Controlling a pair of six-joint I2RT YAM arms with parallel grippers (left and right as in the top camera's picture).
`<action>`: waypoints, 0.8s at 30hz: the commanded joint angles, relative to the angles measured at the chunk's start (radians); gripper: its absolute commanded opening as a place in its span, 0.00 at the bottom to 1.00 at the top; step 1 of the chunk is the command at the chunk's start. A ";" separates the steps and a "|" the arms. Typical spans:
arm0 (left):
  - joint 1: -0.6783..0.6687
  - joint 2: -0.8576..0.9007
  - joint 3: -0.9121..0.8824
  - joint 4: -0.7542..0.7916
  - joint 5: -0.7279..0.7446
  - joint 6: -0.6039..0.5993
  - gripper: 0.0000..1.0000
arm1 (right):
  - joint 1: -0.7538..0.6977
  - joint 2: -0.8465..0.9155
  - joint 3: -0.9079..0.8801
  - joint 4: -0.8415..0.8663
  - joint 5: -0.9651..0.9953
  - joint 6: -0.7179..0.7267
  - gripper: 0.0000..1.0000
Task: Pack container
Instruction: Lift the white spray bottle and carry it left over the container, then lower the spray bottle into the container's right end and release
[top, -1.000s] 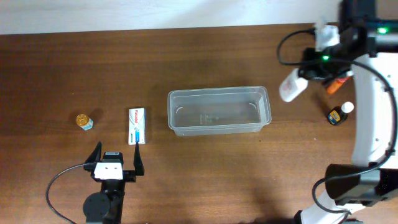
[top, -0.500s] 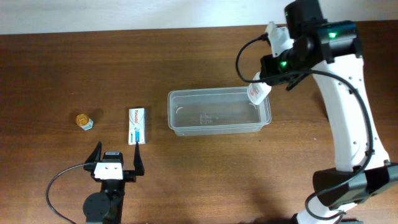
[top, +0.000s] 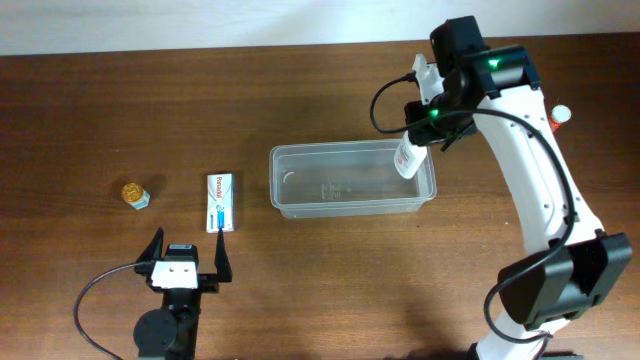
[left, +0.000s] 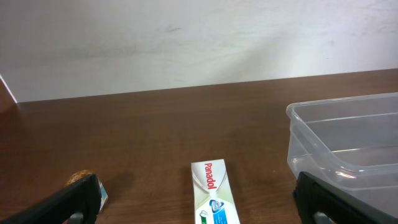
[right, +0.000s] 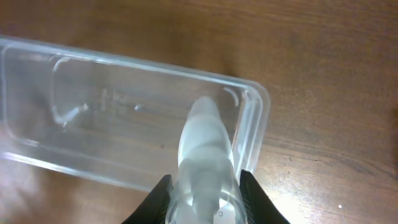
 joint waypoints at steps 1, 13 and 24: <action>0.004 -0.006 -0.002 -0.005 0.011 0.016 0.99 | 0.005 -0.005 -0.040 0.031 0.084 0.074 0.24; 0.004 -0.006 -0.002 -0.005 0.011 0.016 0.99 | 0.005 -0.005 -0.202 0.174 0.088 0.087 0.24; 0.004 -0.006 -0.002 -0.005 0.011 0.016 1.00 | 0.005 -0.005 -0.232 0.208 0.088 0.113 0.24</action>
